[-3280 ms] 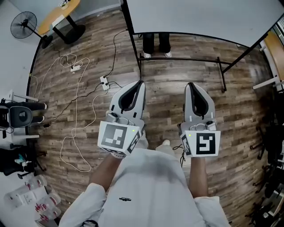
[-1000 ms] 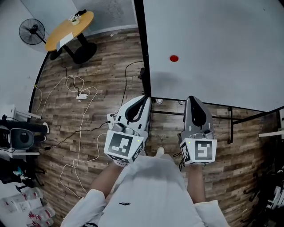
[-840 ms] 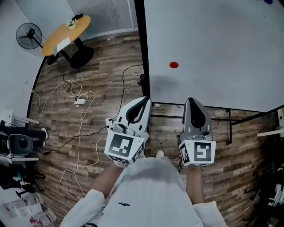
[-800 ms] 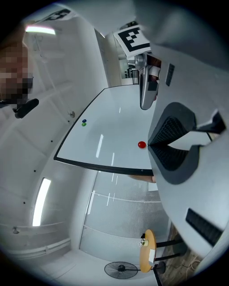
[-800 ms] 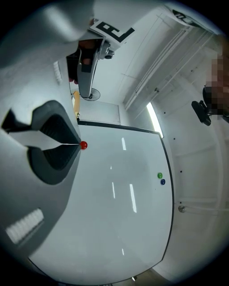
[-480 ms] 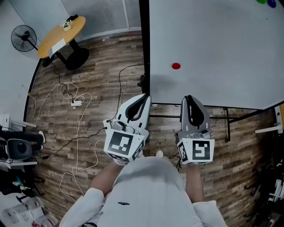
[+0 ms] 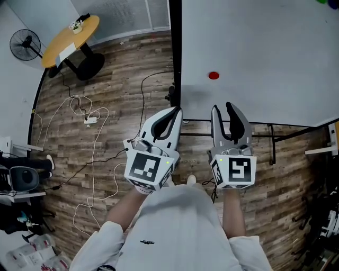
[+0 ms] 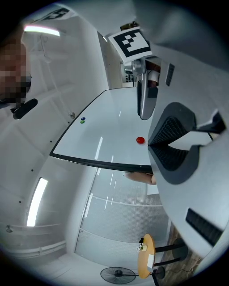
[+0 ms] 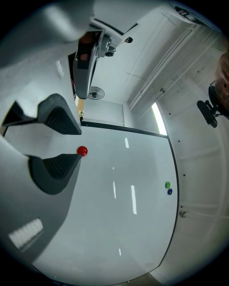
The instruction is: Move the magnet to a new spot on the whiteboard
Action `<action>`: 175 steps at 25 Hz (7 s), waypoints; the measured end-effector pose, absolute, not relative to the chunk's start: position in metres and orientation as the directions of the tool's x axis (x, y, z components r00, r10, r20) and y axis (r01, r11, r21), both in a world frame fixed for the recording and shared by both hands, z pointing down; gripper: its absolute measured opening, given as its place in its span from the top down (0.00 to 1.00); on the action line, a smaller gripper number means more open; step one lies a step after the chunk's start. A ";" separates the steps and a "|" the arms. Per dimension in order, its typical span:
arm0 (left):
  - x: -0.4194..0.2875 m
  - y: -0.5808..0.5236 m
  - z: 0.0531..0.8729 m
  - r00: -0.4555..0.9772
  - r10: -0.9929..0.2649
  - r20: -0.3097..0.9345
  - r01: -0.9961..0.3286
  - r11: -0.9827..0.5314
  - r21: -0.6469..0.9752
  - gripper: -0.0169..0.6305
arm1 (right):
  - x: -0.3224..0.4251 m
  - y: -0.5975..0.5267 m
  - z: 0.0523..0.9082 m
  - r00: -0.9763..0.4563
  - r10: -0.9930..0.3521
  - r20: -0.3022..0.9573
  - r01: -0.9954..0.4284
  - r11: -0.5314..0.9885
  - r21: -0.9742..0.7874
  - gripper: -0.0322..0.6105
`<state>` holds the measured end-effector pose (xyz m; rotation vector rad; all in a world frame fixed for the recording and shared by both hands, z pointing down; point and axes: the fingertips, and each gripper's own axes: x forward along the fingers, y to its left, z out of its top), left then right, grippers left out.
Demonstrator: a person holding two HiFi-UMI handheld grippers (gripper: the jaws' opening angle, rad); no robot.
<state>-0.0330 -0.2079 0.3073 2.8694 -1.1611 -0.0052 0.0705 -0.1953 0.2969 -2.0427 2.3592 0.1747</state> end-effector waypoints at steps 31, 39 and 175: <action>-0.045 -0.246 0.324 0.723 -0.690 0.038 -0.690 -0.719 0.087 0.96 | 0.076 -0.274 0.303 -0.033 -0.999 -0.034 -0.997 0.030 0.070 0.66; -0.056 -0.257 0.326 0.712 -0.701 0.039 -0.701 -0.707 0.093 0.96 | 0.080 -0.283 0.301 0.042 -0.999 -0.032 -0.996 -0.044 0.071 0.68; 0.089 -0.217 0.247 0.811 -0.578 -0.090 -0.579 -0.815 0.009 0.96 | 0.230 -0.238 0.179 0.121 -0.974 -0.191 -0.946 -0.171 0.276 0.74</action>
